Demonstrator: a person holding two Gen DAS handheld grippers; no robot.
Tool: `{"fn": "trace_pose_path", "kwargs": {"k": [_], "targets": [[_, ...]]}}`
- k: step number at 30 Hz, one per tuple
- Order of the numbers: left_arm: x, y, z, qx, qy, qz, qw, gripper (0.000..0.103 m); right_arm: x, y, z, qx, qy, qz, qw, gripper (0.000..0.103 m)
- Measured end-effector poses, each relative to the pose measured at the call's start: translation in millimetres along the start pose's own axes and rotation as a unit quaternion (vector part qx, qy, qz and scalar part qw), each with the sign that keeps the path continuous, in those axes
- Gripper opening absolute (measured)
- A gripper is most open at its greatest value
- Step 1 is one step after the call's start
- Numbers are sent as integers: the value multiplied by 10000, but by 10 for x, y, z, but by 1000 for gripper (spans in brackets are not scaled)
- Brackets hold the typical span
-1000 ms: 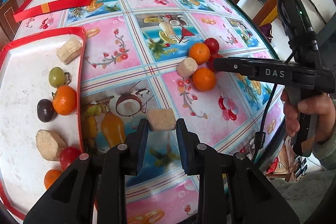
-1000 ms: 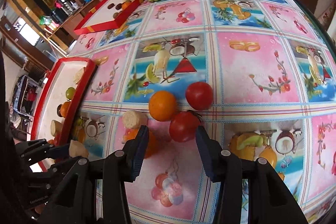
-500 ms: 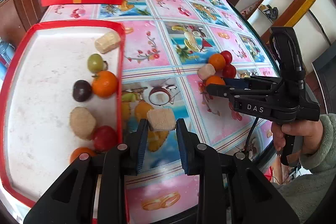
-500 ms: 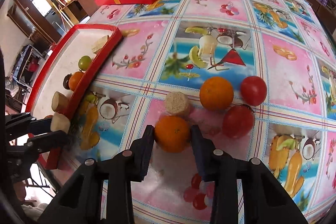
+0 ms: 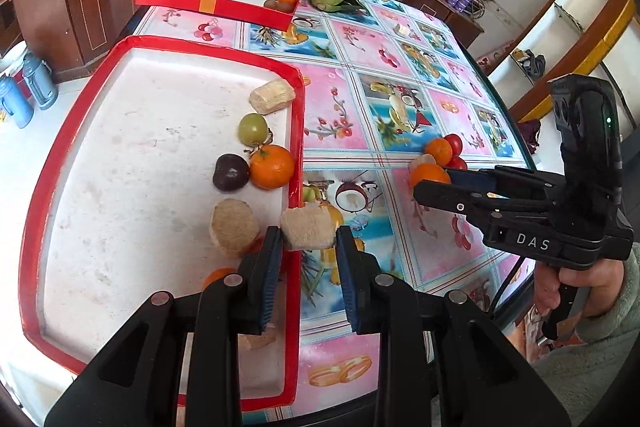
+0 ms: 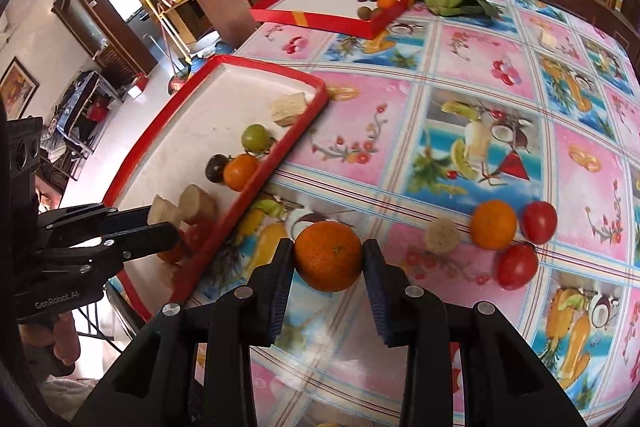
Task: Organize fruits
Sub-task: 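Carry the cube and orange over the large red tray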
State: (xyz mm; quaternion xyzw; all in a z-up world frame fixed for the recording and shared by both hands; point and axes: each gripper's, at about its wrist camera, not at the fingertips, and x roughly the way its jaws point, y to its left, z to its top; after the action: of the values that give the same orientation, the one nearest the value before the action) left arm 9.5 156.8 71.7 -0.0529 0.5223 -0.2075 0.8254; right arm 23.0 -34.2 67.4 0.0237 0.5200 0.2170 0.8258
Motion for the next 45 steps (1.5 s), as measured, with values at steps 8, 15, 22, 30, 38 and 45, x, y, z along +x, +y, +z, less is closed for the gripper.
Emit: {"fn": "trace_pose_path", "kwargs": {"k": [8,15,22,30,38,45], "targets": [[-17,76,-20,0,12,36,10000,25,9,155,57,-121,-31,74,9999,35],[-75,191,-15,3,10,42,10000,25,19,230,89,-131,-54,144,9998,35],[-163,381,55,62,27,60,10000,25,40,317,154,-94,-97,169,9998,35],[-245,747,197,-16,-14,153,9999,25,75,491,353,-135,-176,201,9996,35],[3,919,331,7,200,186,9996,25,299,643,648,-104,-96,310,9994,35],[272,934,352,-35,393,120,9991,25,748,769,1059,52,176,504,9986,35]]}}
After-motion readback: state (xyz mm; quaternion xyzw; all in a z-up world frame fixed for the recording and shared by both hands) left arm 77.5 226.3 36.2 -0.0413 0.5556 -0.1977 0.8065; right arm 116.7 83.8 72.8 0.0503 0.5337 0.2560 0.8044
